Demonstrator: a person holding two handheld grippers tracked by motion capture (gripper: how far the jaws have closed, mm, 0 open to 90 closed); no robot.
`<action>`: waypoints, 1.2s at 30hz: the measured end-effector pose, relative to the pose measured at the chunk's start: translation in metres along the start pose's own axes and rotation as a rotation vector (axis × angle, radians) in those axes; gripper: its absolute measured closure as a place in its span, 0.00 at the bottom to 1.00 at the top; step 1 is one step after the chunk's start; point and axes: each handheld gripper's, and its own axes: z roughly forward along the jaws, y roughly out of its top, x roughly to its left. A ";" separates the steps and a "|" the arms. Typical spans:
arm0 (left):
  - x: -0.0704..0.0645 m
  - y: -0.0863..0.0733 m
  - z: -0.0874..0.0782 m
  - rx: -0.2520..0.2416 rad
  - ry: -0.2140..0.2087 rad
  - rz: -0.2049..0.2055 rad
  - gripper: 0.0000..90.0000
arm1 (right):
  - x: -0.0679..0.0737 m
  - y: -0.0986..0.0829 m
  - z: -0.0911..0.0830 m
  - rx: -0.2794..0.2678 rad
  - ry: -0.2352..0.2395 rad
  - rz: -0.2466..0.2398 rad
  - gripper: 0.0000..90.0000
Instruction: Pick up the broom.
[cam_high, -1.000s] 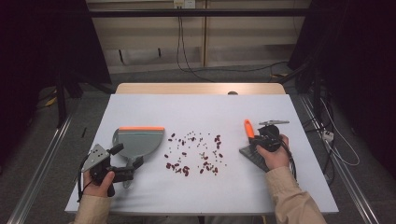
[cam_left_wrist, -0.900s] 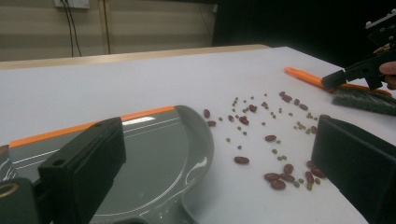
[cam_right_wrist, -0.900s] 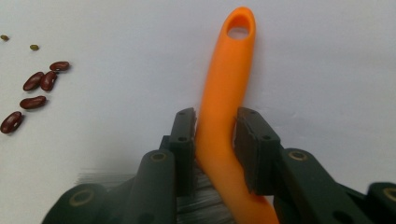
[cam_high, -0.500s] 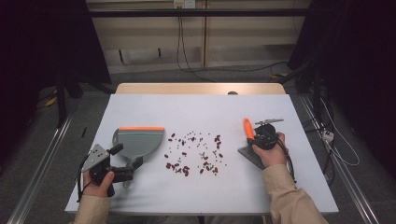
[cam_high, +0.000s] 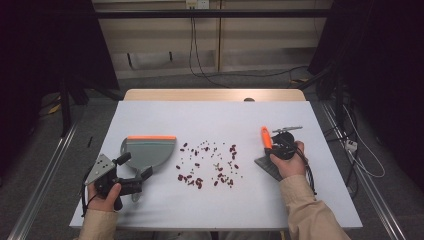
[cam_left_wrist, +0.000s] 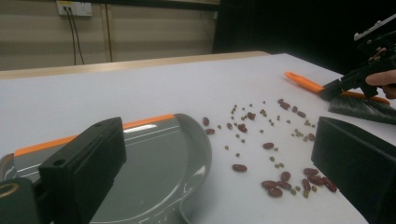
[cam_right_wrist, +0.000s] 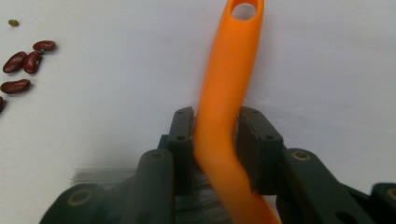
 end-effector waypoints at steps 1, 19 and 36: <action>0.000 0.001 0.000 -0.001 0.004 -0.001 0.03 | 0.000 0.001 0.000 0.004 -0.001 -0.004 0.76; -0.010 0.014 -0.003 -0.021 -0.008 0.022 0.03 | -0.002 0.002 -0.003 0.002 0.014 0.014 0.77; -0.014 0.019 -0.007 -0.041 -0.004 0.027 0.03 | -0.003 0.005 -0.024 -0.126 0.126 0.040 0.78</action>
